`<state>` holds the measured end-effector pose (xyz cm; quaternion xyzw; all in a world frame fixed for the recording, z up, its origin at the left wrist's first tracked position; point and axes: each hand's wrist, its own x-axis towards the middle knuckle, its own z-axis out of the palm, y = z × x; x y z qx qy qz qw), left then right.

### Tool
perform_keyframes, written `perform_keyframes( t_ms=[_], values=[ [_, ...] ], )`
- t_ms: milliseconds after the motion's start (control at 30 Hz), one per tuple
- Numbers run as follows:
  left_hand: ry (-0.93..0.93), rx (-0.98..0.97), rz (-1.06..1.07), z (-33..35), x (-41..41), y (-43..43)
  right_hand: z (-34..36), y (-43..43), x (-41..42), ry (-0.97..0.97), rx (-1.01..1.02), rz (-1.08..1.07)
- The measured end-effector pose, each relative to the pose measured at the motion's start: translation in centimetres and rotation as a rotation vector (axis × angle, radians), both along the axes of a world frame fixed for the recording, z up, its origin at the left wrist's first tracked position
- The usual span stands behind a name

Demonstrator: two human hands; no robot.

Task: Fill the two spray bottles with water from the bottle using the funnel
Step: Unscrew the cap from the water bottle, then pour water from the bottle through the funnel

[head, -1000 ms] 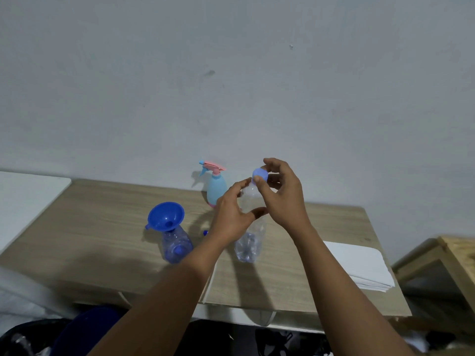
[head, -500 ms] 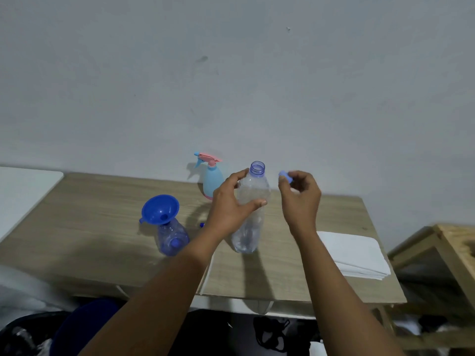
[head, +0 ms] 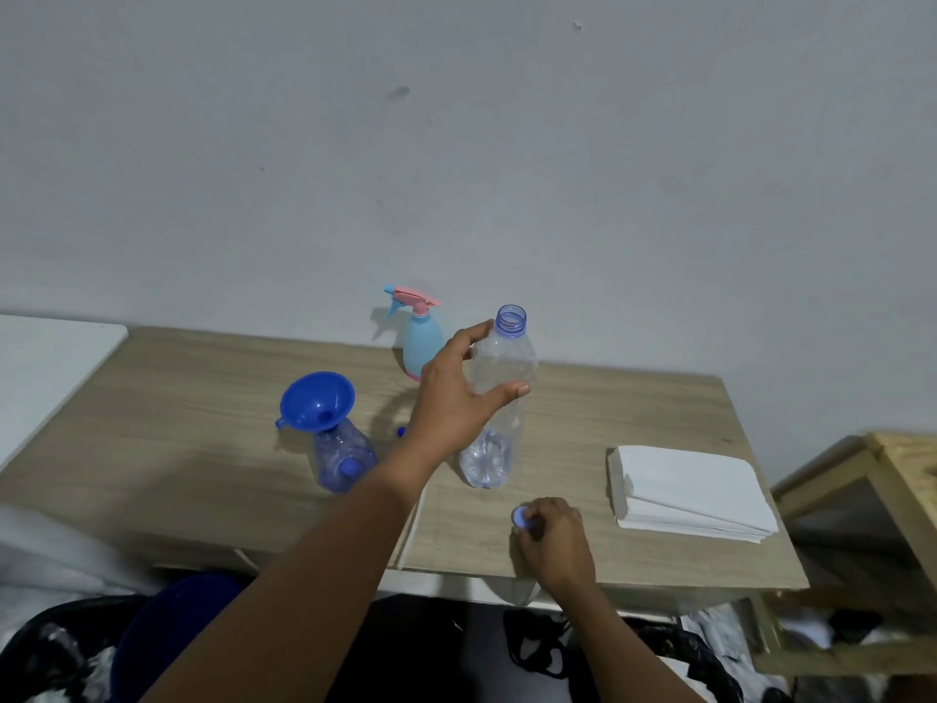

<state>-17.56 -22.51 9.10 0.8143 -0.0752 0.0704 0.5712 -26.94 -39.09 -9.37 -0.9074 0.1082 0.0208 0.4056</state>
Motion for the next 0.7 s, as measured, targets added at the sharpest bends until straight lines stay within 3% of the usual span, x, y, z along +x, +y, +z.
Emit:
perform_keyframes(
  t_ms=[167,367,600,700],
  values=[
    [-0.013,0.023,-0.001,0.3,-0.1,0.1,7.1,1.4,2.2,-0.331,0.246,-0.078],
    [-0.015,0.089,0.009,1.3,0.2,0.2,13.1,3.9,6.6,-0.409,0.470,0.005],
    [0.036,0.069,-0.067,2.3,-0.5,2.3,13.4,4.8,7.4,-0.450,0.468,0.017],
    [-0.029,-0.003,0.045,2.8,-1.5,5.7,14.0,5.1,7.8,-0.469,0.424,0.042]
  ],
)
